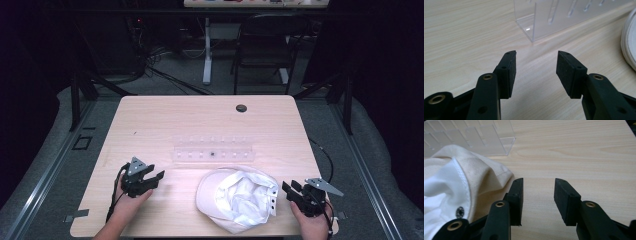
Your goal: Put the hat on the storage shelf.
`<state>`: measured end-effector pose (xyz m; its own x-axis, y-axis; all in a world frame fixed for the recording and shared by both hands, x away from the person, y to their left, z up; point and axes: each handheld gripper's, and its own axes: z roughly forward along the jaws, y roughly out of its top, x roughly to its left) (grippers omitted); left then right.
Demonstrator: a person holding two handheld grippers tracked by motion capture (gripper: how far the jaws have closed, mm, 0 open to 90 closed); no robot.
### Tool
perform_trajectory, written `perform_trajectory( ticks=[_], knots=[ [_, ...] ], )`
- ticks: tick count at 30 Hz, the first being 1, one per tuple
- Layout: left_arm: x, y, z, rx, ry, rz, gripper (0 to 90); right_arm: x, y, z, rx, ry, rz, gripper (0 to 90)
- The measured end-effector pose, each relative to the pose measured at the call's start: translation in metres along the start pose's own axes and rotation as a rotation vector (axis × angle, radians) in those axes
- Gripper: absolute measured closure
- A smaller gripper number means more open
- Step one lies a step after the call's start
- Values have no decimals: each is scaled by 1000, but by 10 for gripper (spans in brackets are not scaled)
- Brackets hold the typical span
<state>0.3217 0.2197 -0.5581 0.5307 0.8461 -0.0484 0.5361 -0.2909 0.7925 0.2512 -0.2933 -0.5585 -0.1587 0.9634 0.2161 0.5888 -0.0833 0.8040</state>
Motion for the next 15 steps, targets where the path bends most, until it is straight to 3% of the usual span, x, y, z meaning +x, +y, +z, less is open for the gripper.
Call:
perform_trajectory(
  ticks=[2,7,11,15],
  knots=[
    [2,1,-1,-6,-18,-23,483,0,2,-2,4,0,4,600],
    [5,0,-2,4,9,-41,469,-5,16,-8,28,42,68,590],
    [6,-2,-4,0,12,-57,465,-8,21,-6,104,119,117,565],
    [2,-3,-3,16,-7,-57,465,-6,27,-7,168,165,103,544]
  ],
)
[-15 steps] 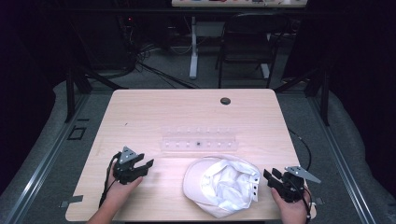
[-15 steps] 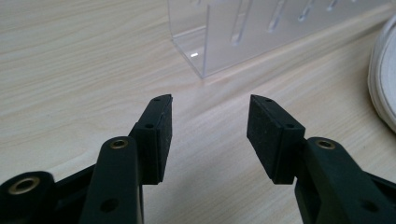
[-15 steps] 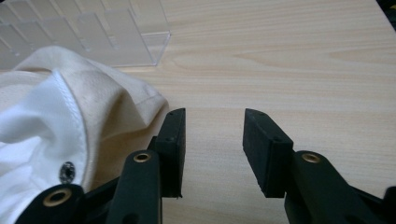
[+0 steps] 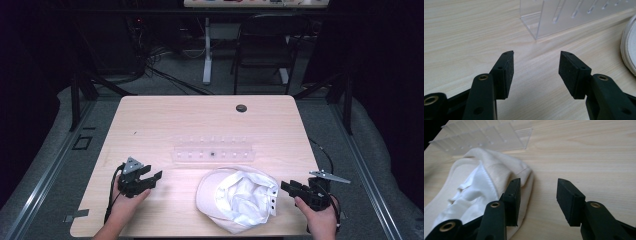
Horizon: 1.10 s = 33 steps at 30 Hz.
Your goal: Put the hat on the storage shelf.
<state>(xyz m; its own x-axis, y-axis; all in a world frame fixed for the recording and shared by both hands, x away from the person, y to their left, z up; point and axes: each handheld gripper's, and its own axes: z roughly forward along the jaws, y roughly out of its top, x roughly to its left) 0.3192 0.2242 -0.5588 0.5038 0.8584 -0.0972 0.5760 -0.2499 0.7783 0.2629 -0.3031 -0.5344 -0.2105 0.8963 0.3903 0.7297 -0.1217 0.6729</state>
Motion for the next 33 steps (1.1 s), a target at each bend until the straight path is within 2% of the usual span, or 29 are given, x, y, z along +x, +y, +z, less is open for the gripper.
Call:
perform_trajectory(
  ticks=[3,5,7,11,13,14,15,16,22,24,25,26,27,30,33],
  knots=[
    [-4,0,2,4,-1,30,465,2,5,-2,46,61,19,538],
    [-6,0,2,9,-3,51,466,3,11,-6,77,72,13,518],
    [-8,0,3,11,-1,62,466,4,11,-6,72,72,21,515],
    [-9,0,4,14,-4,61,466,5,16,-11,91,104,37,504],
    [-8,0,4,20,-6,64,466,6,18,-14,133,162,50,489],
    [-8,0,4,20,-6,64,465,5,19,-16,173,160,32,481],
    [-8,-1,4,18,-7,61,465,5,19,-16,173,160,32,481],
    [-8,-1,4,20,-7,64,466,7,18,-15,169,197,55,479],
    [-9,-1,5,26,-6,69,466,10,15,-14,228,218,66,474],
    [-9,-1,6,28,-4,69,465,10,14,-13,231,226,75,474],
    [-9,-1,6,29,-3,69,466,9,15,-13,261,208,60,475],
    [-9,-1,6,28,-3,68,465,9,13,-10,258,233,87,475],
    [-8,-1,6,28,-2,67,465,11,11,-7,277,228,97,478],
    [-8,-1,7,28,-3,66,465,11,10,-4,296,233,96,477],
    [-10,-2,7,29,11,90,465,12,7,2,316,238,117,475]
  ],
)
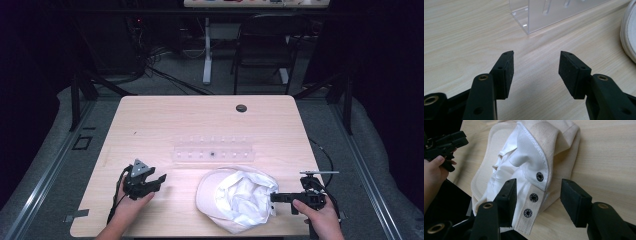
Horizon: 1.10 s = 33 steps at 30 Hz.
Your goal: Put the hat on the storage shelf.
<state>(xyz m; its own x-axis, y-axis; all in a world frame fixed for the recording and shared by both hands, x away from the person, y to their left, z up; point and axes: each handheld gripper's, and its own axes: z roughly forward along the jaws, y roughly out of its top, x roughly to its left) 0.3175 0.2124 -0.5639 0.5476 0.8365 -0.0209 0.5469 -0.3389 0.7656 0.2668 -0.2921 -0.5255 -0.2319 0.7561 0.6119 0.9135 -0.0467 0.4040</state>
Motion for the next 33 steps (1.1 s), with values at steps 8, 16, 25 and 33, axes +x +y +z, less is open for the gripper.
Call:
perform_trajectory(
  ticks=[8,16,25,33],
  knots=[
    [-1,0,0,2,-4,1,466,-2,-3,13,45,49,39,476],
    [1,0,0,-2,-9,-9,465,0,-3,21,68,98,47,477],
    [0,0,0,-1,-9,-9,465,13,7,5,43,149,32,553],
    [1,0,0,-5,-6,-12,465,15,13,9,73,138,73,715]
  ],
)
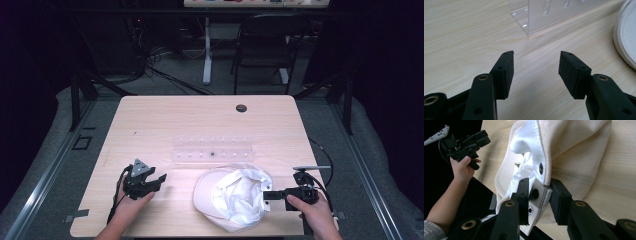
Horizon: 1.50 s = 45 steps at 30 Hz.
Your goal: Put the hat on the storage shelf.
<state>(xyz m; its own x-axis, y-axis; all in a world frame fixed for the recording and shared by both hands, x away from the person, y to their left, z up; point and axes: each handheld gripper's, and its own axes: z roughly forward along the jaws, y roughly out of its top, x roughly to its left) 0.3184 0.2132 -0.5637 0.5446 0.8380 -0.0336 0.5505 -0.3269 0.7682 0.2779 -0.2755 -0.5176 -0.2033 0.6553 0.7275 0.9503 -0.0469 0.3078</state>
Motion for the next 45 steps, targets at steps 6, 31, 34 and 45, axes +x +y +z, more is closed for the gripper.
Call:
perform_trajectory(
  ticks=[6,31,34,45],
  knots=[
    [0,0,0,0,2,0,465,2,2,4,15,-9,-4,758],
    [0,0,0,6,4,5,466,23,23,-7,14,-182,-75,794],
    [0,0,0,7,3,1,466,21,25,-6,27,-180,-45,794],
    [0,-1,1,10,0,1,466,23,28,-7,59,-186,-33,797]
  ],
)
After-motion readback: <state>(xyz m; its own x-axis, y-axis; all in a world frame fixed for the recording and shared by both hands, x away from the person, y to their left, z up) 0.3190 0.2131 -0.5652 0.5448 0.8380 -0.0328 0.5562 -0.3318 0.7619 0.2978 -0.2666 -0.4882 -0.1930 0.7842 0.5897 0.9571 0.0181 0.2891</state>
